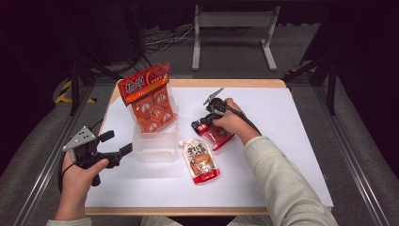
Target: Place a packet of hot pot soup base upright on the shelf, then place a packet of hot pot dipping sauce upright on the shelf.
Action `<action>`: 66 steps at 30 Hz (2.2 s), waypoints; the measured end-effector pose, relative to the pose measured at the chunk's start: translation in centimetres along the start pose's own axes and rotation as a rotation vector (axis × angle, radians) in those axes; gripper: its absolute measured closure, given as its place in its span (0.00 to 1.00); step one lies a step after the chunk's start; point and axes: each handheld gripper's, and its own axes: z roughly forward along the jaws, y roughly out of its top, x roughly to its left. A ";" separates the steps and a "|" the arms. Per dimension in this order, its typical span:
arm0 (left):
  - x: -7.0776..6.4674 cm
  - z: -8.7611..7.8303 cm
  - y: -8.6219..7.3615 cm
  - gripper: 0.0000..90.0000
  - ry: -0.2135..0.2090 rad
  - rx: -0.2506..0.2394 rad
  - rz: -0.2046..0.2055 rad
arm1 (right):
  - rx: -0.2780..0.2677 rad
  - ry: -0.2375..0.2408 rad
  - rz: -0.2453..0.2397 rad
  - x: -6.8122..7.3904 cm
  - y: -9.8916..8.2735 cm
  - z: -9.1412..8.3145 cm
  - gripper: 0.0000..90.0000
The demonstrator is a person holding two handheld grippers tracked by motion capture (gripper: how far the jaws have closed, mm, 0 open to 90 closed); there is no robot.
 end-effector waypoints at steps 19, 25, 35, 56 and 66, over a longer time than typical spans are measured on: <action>0.8 0.7 0.7 0.09 -0.009 -0.021 -0.019 | -0.121 0.012 0.078 -0.7 -1.4 -5.3 0.96; 1.2 0.9 1.1 0.09 0.015 -0.014 -0.010 | -0.197 0.005 0.101 -0.7 -2.0 -7.7 0.96; 1.6 1.3 1.5 0.09 0.027 -0.010 -0.011 | -0.355 -0.024 0.093 0.3 -2.8 -11.5 0.96; 1.7 2.0 1.2 0.09 0.019 -0.004 0.003 | -0.592 -0.071 0.063 2.8 -2.6 -15.2 0.96; 1.5 2.0 1.2 0.09 0.012 -0.005 0.009 | -0.664 -0.080 0.030 3.9 -1.7 -15.4 0.96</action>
